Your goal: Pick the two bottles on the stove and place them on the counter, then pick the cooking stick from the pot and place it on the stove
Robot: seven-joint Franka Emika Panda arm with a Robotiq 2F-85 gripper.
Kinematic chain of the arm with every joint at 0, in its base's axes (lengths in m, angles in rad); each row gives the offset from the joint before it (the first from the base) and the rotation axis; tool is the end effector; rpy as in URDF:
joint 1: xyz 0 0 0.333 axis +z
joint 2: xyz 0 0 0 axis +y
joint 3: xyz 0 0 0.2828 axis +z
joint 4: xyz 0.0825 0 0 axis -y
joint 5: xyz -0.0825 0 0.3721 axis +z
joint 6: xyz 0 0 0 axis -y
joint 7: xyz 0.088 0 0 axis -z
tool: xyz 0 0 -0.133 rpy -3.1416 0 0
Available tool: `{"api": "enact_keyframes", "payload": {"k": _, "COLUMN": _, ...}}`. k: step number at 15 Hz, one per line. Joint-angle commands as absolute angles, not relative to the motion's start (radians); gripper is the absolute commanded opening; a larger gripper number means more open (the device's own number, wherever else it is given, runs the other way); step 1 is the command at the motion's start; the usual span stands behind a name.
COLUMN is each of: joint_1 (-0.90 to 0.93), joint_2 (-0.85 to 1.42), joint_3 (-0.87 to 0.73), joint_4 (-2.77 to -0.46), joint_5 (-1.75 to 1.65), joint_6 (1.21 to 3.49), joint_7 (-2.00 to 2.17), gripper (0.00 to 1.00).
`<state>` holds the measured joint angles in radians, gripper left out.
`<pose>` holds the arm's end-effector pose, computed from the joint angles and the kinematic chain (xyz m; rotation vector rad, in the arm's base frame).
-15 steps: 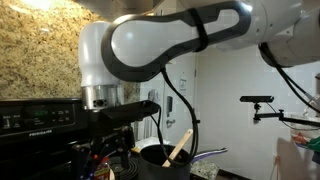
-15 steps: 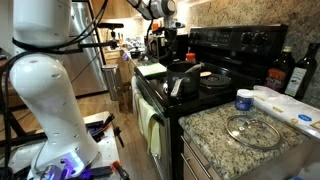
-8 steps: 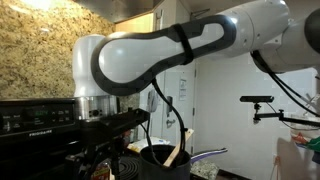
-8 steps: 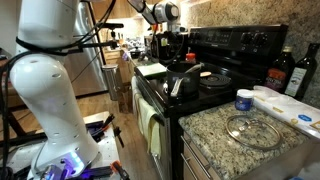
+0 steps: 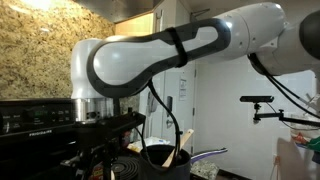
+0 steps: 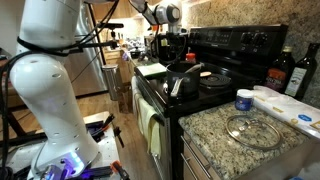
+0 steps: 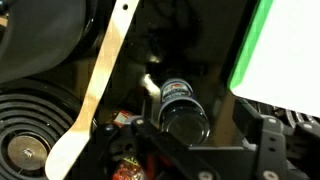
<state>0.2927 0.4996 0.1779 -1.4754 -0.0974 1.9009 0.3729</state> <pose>0.5992 0.2781 0.3361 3.1033 0.1768 -0.0900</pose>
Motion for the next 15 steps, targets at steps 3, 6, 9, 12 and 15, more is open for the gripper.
{"api": "enact_keyframes", "payload": {"k": 3, "joint_1": 0.296, "joint_2": 0.513, "joint_3": 0.165, "joint_4": -1.452, "joint_5": -0.05, "joint_6": 1.9, "joint_7": 0.315, "gripper": 0.39}}
{"api": "enact_keyframes", "payload": {"k": 6, "joint_1": 0.298, "joint_2": 0.511, "joint_3": 0.163, "joint_4": -1.454, "joint_5": -0.05, "joint_6": 1.899, "joint_7": 0.314, "gripper": 0.21}}
{"api": "enact_keyframes", "payload": {"k": 9, "joint_1": 0.296, "joint_2": 0.509, "joint_3": 0.162, "joint_4": -1.454, "joint_5": -0.049, "joint_6": 1.895, "joint_7": 0.31, "gripper": 0.2}}
{"api": "enact_keyframes", "payload": {"k": 12, "joint_1": 0.296, "joint_2": 0.509, "joint_3": 0.161, "joint_4": -1.454, "joint_5": -0.049, "joint_6": 1.896, "joint_7": 0.307, "gripper": 0.7}}
{"api": "enact_keyframes", "payload": {"k": 15, "joint_1": 0.3, "joint_2": 0.504, "joint_3": 0.154, "joint_4": -1.465, "joint_5": -0.066, "joint_6": 1.931, "joint_7": 0.307, "gripper": 0.82}}
